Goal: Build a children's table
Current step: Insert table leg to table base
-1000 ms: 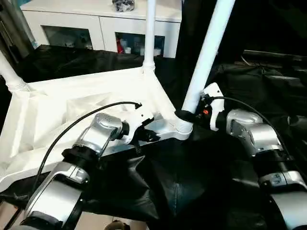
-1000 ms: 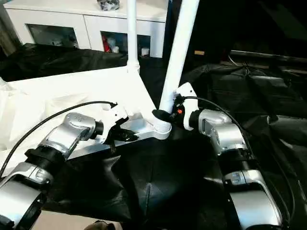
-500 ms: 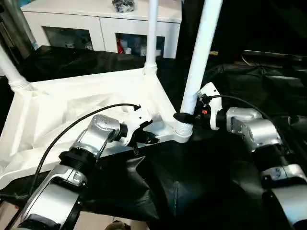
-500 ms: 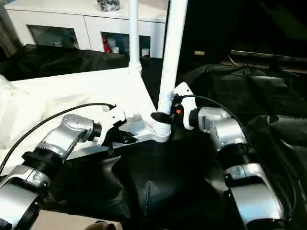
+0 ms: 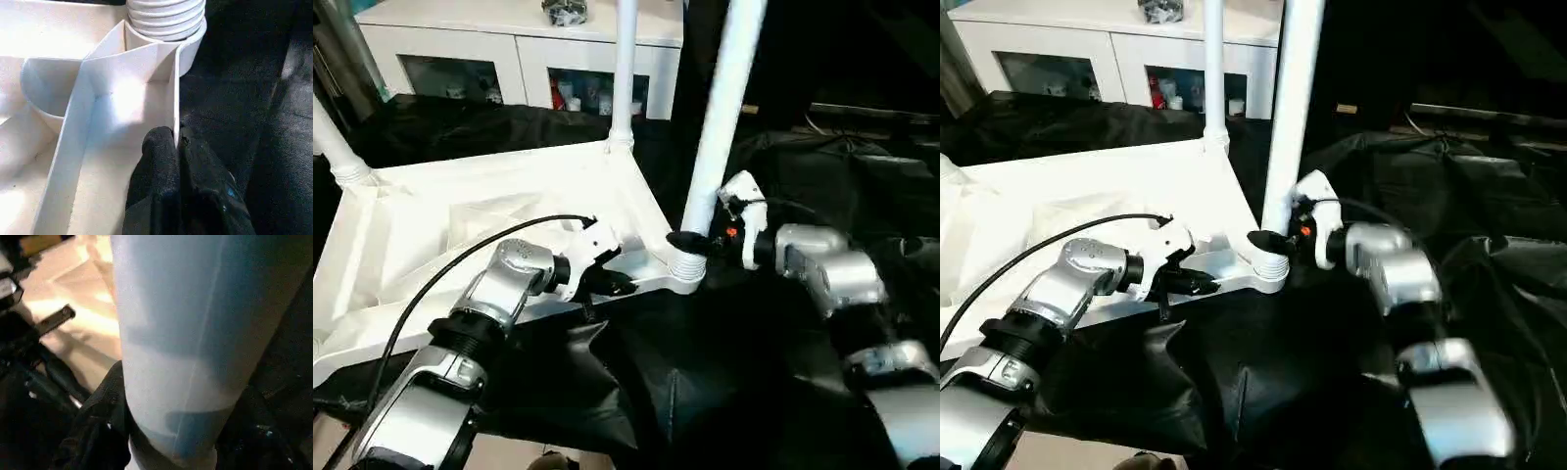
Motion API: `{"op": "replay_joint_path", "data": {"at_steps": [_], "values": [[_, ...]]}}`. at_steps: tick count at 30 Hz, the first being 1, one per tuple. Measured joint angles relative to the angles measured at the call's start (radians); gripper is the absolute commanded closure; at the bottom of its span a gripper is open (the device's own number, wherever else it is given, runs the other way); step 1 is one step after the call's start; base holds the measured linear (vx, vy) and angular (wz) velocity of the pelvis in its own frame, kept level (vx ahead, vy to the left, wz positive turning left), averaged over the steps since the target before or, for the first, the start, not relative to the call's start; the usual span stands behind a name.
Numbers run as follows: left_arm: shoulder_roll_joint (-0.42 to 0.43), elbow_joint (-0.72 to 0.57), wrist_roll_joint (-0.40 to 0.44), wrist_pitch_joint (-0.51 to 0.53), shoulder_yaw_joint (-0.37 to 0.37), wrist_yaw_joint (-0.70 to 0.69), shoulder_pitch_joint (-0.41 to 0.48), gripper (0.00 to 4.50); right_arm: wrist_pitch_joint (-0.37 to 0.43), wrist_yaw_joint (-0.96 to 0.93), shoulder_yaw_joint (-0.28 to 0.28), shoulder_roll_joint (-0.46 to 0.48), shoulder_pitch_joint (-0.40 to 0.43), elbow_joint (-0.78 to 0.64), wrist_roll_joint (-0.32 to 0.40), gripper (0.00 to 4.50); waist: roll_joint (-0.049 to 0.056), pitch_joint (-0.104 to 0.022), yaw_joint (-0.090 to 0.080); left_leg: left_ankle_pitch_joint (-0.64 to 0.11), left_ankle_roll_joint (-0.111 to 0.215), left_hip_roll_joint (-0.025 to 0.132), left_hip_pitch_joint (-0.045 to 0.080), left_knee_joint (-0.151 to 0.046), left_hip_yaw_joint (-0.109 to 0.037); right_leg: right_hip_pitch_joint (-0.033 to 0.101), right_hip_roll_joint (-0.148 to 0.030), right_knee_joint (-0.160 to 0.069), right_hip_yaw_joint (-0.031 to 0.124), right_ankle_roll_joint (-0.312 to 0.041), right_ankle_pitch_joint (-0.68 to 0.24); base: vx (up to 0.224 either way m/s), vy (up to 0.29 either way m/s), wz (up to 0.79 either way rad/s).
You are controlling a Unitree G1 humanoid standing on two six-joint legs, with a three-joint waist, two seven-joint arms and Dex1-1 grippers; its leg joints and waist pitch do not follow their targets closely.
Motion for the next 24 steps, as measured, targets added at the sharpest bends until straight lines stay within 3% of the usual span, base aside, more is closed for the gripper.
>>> {"op": "replay_joint_path", "data": {"at_steps": [11,15,24], "values": [[-0.015,0.023,0.014,-0.024,-0.005,0.019,-0.001,4.50,-0.078,-0.076,-0.080,0.031,0.167,-0.123,0.056,2.63,0.006,-0.003,0.004,0.000,0.000,-0.004,0.007,-0.004,0.000,0.008,-0.001,-0.003,0.002,0.003,-0.002,0.000,0.000,0.00],[-0.016,0.027,0.015,-0.035,-0.007,0.018,-0.002,4.50,-0.075,-0.110,-0.065,0.036,0.205,-0.195,0.046,2.63,0.009,-0.003,0.005,0.000,0.000,-0.004,0.007,-0.006,0.000,0.009,-0.001,-0.004,0.003,0.004,-0.002,0.000,0.000,0.00],[-0.005,0.035,0.019,-0.056,-0.008,0.010,-0.002,4.50,-0.074,-0.081,0.019,0.022,0.128,-0.164,-0.034,2.63,0.006,-0.002,-0.006,0.000,0.000,-0.004,0.008,-0.006,-0.002,0.008,-0.001,-0.004,0.002,0.009,-0.006,0.000,0.000,0.00]]}}
